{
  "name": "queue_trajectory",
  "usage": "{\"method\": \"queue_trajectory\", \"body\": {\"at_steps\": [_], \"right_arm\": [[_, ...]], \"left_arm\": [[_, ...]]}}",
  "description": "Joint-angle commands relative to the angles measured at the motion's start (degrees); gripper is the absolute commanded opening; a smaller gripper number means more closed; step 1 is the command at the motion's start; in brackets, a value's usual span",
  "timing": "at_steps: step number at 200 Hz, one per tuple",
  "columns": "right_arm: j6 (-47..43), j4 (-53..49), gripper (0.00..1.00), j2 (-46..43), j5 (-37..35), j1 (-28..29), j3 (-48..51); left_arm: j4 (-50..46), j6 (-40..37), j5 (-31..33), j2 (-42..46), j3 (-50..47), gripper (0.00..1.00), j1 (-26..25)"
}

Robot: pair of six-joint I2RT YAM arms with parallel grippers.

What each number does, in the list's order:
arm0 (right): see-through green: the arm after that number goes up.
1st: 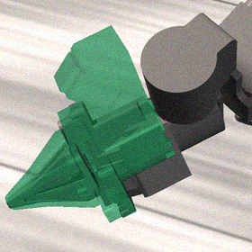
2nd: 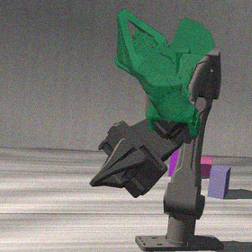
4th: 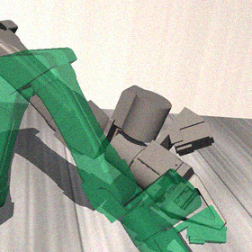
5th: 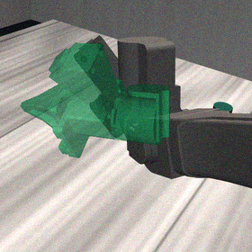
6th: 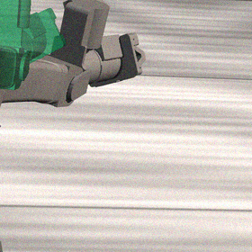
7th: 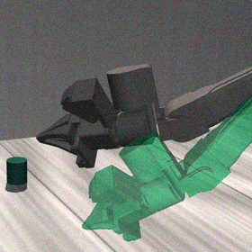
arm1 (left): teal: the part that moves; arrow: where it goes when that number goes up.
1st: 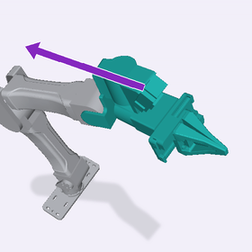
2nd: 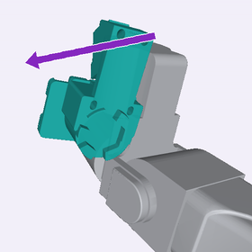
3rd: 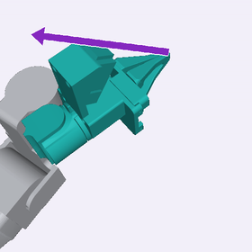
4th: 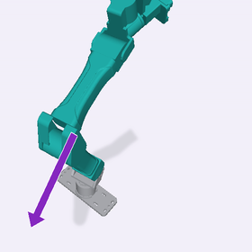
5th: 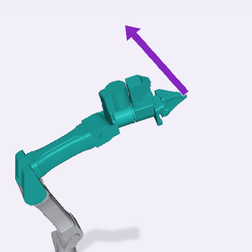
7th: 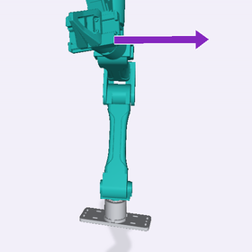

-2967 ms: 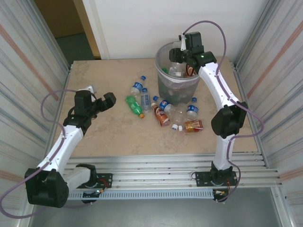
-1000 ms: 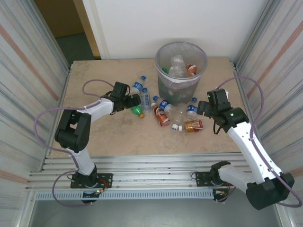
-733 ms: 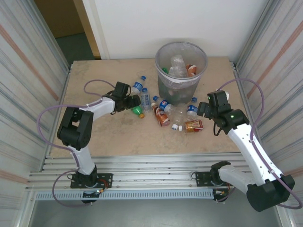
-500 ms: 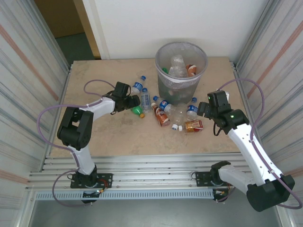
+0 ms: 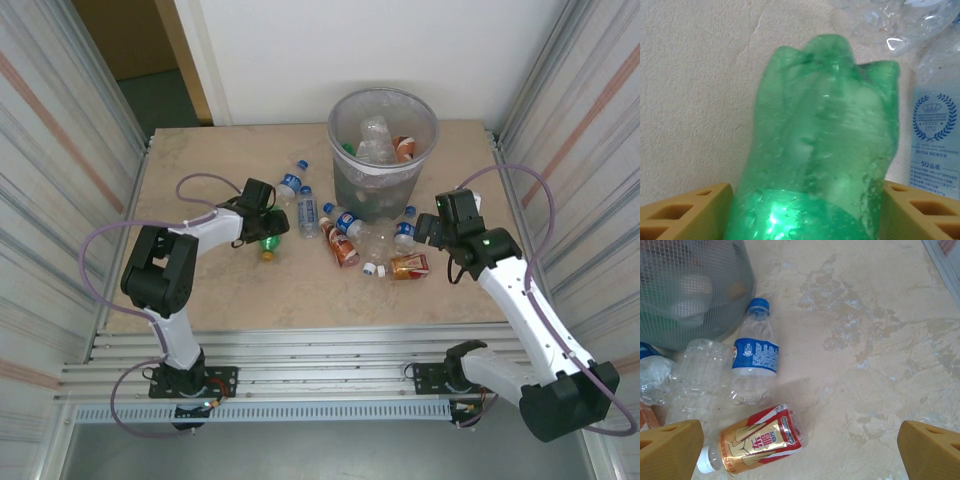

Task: Put the plastic bottles in the bin

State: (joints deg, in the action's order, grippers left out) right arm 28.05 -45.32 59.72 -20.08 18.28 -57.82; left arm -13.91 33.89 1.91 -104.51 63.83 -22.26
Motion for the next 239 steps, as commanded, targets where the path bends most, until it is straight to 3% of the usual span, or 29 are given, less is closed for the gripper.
{"method": "queue_trajectory", "body": {"at_steps": [1, 81, 154, 239], "right_arm": [[1.27, 0.48, 0.98, 0.48, 0.39, -0.24, -0.42], [1.20, 1.81, 0.98, 0.75, -0.13, -0.09, -0.01], [1.91, 2.88, 0.98, 1.55, 0.37, -0.14, 0.08], [2.21, 2.98, 0.98, 1.54, 0.15, -0.05, -0.38]], "left_arm": [[-2.09, -1.21, 2.43, 0.71, -1.27, 0.65, -0.33], [-1.76, -2.42, 4.84, 5.03, -2.95, 0.35, -0.33], [-1.73, -5.03, 6.79, 17.05, -5.47, 0.33, -0.32], [-0.48, -7.85, 3.24, 30.17, -3.02, 0.33, -0.74]]}}
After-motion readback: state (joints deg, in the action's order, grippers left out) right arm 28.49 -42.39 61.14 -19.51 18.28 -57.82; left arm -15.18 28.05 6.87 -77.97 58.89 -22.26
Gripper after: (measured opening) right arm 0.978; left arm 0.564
